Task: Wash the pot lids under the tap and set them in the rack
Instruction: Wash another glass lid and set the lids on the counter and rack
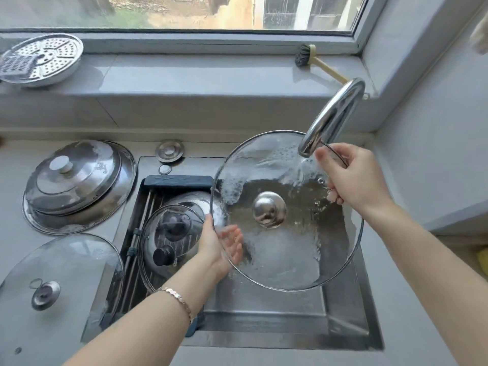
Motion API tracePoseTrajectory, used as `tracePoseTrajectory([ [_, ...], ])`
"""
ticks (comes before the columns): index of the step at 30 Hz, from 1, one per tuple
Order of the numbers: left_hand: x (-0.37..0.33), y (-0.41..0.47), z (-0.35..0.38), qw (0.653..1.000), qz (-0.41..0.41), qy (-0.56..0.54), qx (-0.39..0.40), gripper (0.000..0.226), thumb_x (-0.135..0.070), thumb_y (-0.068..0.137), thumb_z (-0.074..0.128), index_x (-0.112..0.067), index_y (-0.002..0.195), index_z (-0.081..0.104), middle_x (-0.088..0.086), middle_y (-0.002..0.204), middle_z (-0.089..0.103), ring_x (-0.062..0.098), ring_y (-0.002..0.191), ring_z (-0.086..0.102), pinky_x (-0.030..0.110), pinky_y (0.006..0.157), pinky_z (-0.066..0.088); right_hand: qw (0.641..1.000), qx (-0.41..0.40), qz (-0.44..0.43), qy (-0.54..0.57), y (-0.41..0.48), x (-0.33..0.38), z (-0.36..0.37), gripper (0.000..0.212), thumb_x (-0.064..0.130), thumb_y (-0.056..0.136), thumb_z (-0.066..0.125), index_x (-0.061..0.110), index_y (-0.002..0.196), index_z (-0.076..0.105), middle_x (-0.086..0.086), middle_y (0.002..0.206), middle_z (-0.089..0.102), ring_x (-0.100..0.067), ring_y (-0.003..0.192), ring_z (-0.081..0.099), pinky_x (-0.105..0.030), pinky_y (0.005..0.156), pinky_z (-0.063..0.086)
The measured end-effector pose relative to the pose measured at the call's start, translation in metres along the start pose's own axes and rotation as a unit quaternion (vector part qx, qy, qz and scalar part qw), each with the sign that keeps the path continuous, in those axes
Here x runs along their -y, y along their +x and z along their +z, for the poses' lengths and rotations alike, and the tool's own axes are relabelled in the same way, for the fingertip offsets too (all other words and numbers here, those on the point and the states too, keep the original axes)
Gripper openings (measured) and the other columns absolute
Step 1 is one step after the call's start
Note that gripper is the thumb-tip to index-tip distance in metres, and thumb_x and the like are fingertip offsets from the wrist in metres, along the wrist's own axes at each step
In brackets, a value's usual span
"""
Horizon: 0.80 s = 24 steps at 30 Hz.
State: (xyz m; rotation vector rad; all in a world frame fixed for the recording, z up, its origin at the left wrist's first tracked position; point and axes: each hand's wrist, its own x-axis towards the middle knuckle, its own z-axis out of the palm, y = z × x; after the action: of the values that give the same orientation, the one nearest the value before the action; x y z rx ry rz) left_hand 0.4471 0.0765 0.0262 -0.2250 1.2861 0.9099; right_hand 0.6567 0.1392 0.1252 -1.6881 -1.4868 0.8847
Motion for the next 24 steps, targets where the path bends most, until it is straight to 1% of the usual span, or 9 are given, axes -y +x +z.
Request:
tracePoseTrajectory([
  [4, 0.000, 0.003, -0.002, 1.000, -0.001, -0.008, 0.013, 0.065, -0.070, 0.085, 0.033, -0.012, 0.069, 0.058, 0.005, 0.071, 0.064, 0.014, 0.044, 0.062, 0.018, 0.041, 0.046, 1.000, 0.002, -0.012, -0.007, 0.000, 0.003, 0.001, 0.013, 0.035, 0.093, 0.051, 0.025, 0.095, 0.059, -0.005, 0.053, 0.053, -0.010, 0.031, 0.053, -0.021, 0.032, 0.040],
  [6, -0.002, 0.001, -0.001, 1.000, 0.012, -0.012, 0.025, 0.064, -0.070, 0.084, 0.036, -0.011, 0.074, 0.059, 0.008, 0.078, 0.067, 0.016, 0.051, 0.065, 0.023, 0.045, 0.052, 1.000, 0.002, 0.001, 0.009, 0.001, -0.004, 0.002, 0.014, 0.033, 0.094, 0.050, 0.022, 0.095, 0.059, -0.005, 0.053, 0.051, -0.009, 0.030, 0.051, -0.020, 0.031, 0.039],
  [8, -0.008, -0.001, -0.001, 0.998, 0.049, -0.003, 0.036, 0.060, -0.065, 0.086, 0.038, -0.008, 0.079, 0.058, 0.009, 0.076, 0.071, 0.017, 0.054, 0.068, 0.026, 0.047, 0.055, 0.999, -0.007, 0.025, 0.036, 0.002, -0.016, 0.003, 0.016, 0.031, 0.095, 0.049, 0.018, 0.094, 0.059, -0.005, 0.053, 0.050, -0.009, 0.029, 0.049, -0.018, 0.030, 0.037],
  [11, -0.020, -0.008, 0.001, 0.990, 0.132, 0.036, 0.036, 0.057, -0.056, 0.090, 0.038, -0.010, 0.060, 0.054, 0.007, 0.070, 0.073, 0.013, 0.056, 0.070, 0.025, 0.052, 0.056, 0.995, -0.029, 0.067, 0.063, 0.000, -0.041, 0.009, 0.018, 0.031, 0.095, 0.049, 0.015, 0.093, 0.058, -0.006, 0.054, 0.048, -0.006, 0.029, 0.048, -0.017, 0.031, 0.037],
  [14, -0.035, -0.016, 0.003, 0.973, 0.200, 0.109, 0.042, 0.055, -0.053, 0.092, 0.035, -0.010, 0.062, 0.053, 0.003, 0.068, 0.074, 0.010, 0.060, 0.070, 0.027, 0.062, 0.056, 0.987, -0.039, 0.110, 0.114, -0.005, -0.066, 0.023, 0.017, 0.029, 0.096, 0.046, 0.014, 0.097, 0.054, -0.006, 0.056, 0.046, -0.002, 0.030, 0.046, -0.015, 0.034, 0.040],
  [17, -0.048, -0.026, 0.006, 0.954, 0.246, 0.160, 0.058, 0.053, -0.050, 0.093, 0.038, -0.006, 0.067, 0.055, 0.005, 0.068, 0.074, 0.012, 0.060, 0.071, 0.022, 0.052, 0.057, 0.973, -0.047, 0.149, 0.168, -0.006, -0.085, 0.039, 0.016, 0.028, 0.098, 0.043, 0.015, 0.099, 0.052, -0.005, 0.060, 0.045, 0.000, 0.031, 0.046, -0.014, 0.036, 0.042],
  [19, -0.055, -0.035, 0.010, 0.940, 0.272, 0.196, 0.062, 0.053, -0.047, 0.093, 0.039, -0.004, 0.067, 0.056, 0.007, 0.069, 0.074, 0.015, 0.061, 0.071, 0.022, 0.052, 0.057, 0.964, -0.042, 0.177, 0.195, -0.006, -0.093, 0.050, 0.016, 0.026, 0.099, 0.041, 0.015, 0.103, 0.052, -0.004, 0.063, 0.044, 0.001, 0.033, 0.047, -0.014, 0.038, 0.043],
  [22, -0.065, -0.047, 0.020, 0.924, 0.287, 0.245, 0.066, 0.051, -0.045, 0.093, 0.044, -0.002, 0.067, 0.057, 0.009, 0.068, 0.074, 0.017, 0.061, 0.072, 0.024, 0.055, 0.059, 0.949, -0.018, 0.230, 0.217, -0.008, -0.100, 0.064, 0.022, 0.027, 0.100, 0.038, 0.016, 0.111, 0.052, -0.003, 0.072, 0.051, -0.008, 0.049, 0.054, -0.018, 0.049, 0.048],
  [24, -0.068, -0.053, 0.025, 0.919, 0.279, 0.272, 0.061, 0.050, -0.041, 0.094, 0.046, 0.001, 0.068, 0.058, 0.011, 0.067, 0.073, 0.018, 0.061, 0.072, 0.025, 0.054, 0.059, 0.944, 0.008, 0.268, 0.192, -0.011, -0.101, 0.072, 0.026, 0.028, 0.100, 0.036, 0.014, 0.111, 0.053, -0.005, 0.082, 0.056, -0.017, 0.066, 0.058, -0.030, 0.065, 0.053],
])
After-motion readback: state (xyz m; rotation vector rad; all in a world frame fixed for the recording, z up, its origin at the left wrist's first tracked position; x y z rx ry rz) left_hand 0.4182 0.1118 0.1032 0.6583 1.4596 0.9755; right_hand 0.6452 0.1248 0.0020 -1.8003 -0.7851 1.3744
